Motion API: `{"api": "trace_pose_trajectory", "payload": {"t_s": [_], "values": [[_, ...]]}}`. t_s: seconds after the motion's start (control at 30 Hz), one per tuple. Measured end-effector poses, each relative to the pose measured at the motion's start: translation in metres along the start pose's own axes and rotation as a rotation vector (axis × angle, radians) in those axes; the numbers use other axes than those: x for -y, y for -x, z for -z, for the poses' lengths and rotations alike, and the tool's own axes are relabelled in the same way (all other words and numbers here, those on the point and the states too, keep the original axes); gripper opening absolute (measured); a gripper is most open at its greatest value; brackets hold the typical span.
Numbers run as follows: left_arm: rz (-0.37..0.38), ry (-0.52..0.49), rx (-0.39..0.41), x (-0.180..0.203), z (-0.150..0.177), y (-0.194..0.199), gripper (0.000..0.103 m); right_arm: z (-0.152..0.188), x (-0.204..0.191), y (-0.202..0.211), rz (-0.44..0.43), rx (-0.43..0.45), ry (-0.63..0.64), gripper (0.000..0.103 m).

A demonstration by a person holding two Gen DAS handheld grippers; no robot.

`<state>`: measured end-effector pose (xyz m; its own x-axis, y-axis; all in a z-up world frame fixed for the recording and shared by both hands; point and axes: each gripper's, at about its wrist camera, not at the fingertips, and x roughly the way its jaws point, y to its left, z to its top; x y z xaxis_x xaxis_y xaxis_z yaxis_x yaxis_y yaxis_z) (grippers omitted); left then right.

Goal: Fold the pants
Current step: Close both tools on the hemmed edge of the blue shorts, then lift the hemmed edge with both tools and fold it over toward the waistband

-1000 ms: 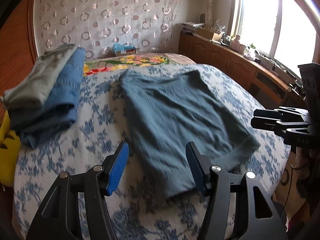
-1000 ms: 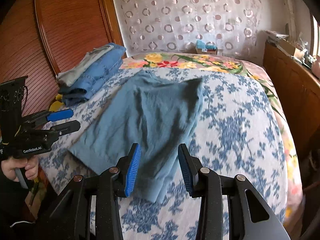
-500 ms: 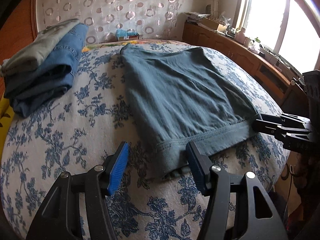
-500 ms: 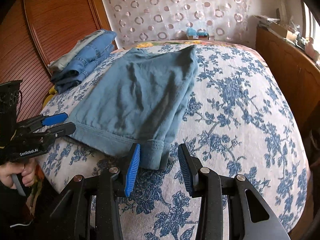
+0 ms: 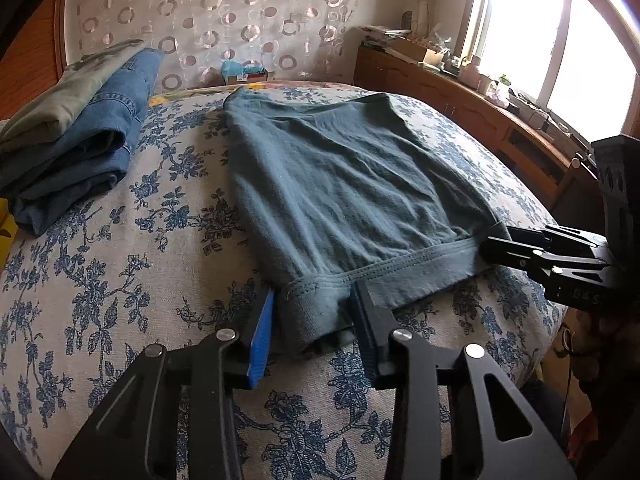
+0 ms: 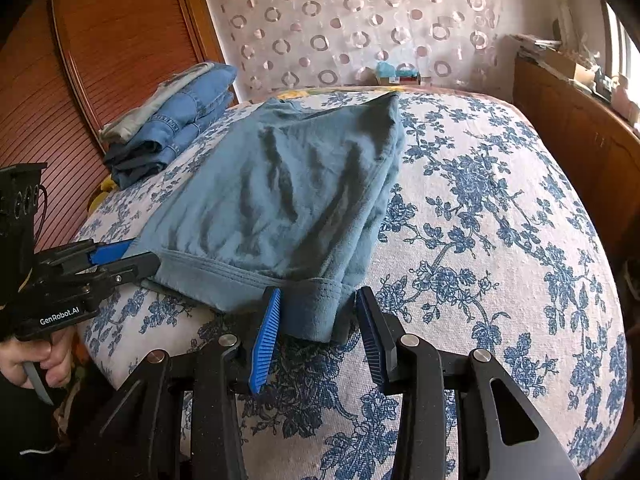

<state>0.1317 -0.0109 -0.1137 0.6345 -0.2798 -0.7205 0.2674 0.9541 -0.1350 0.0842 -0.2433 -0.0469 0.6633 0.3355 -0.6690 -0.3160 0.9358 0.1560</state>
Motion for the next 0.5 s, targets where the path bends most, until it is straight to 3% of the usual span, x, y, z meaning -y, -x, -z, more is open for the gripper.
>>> {"api": "trace_pose_trajectory", "payload": {"t_s": [0.23, 0.5], "values": [[0.016, 0.006, 0.0, -0.002, 0.0006, 0.0015, 0.032, 0.0009, -0.003, 0.0001, 0.002, -0.001, 0.025, 0.032], [0.026, -0.001, 0.019, 0.001, 0.0003, 0.0069, 0.014, -0.0008, -0.0012, 0.0009, -0.029, -0.003, 0.037, 0.018]]}}
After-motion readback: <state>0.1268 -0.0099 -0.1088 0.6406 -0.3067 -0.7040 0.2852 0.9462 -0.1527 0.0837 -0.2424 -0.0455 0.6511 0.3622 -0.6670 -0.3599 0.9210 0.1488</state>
